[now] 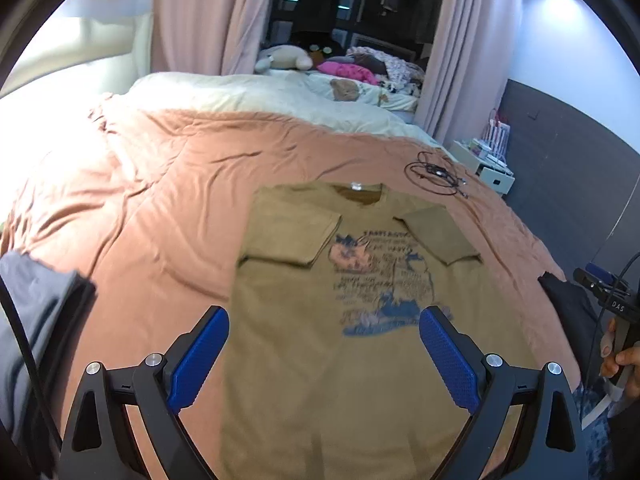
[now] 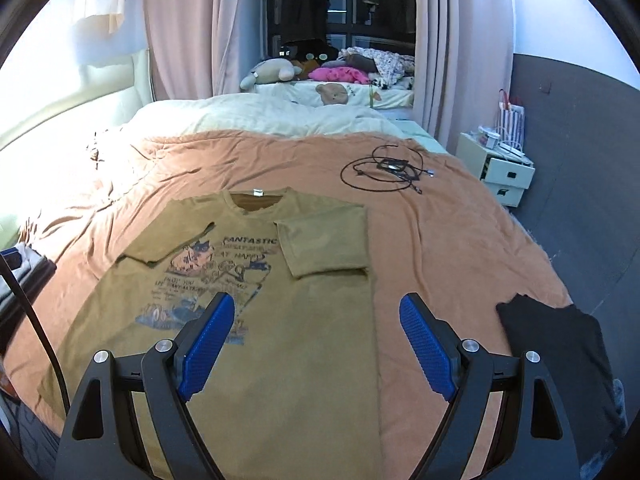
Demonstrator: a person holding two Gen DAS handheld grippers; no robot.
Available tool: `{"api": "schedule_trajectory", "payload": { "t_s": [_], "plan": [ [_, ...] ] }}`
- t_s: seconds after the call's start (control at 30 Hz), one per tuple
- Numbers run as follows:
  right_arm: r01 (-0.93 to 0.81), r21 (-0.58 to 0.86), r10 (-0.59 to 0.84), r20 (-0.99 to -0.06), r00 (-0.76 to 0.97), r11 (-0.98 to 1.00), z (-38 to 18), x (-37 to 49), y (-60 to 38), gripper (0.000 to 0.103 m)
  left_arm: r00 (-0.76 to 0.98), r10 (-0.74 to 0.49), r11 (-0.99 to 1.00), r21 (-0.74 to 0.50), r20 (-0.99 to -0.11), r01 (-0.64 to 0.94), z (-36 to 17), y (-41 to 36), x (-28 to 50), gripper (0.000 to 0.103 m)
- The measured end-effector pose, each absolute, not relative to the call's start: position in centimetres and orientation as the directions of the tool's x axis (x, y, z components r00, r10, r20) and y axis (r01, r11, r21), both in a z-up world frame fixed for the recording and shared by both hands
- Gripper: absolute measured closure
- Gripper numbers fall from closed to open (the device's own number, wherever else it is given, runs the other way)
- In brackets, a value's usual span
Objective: Fold small clothes
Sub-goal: 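Open both tools and raise them above the shirt, then move both tools down to the shirt hem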
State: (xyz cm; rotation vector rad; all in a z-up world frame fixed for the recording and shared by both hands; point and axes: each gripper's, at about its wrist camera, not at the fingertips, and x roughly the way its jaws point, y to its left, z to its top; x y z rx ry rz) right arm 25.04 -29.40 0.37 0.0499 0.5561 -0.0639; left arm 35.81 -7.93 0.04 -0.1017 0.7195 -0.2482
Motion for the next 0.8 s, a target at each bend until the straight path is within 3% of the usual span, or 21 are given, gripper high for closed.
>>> {"api": "schedule_trajectory", "payload": {
  "t_s": [0.23,0.33,0.5,0.8],
  "plan": [
    [0.051,0.059,-0.011,-0.53,0.848,0.997,-0.8,20.5,-27.9,0.019,0.74,-0.232,0.973,-0.136,-0.631,0.189,-0.9,-5.5,31.3,0.006],
    [0.003,0.094,0.049,-0.543,0.838,0.996,-1.4,19.0,-27.5,0.018,0.748,-0.224,0.974,-0.131,-0.625,0.183,-1.3,-4.5,29.4,0.0],
    [-0.052,0.179,0.144,-0.554,0.82,0.982,-2.8,16.5,-27.4,0.0,0.745,-0.221,0.975,-0.149,-0.629,0.163,-2.5,-2.8,26.8,0.0],
    [-0.031,0.241,0.171,-0.587,0.791,0.97,-4.1,14.0,-30.0,0.0,0.727,-0.203,0.979,-0.153,-0.656,0.136,-5.2,-0.3,23.6,0.0]
  ]
}}
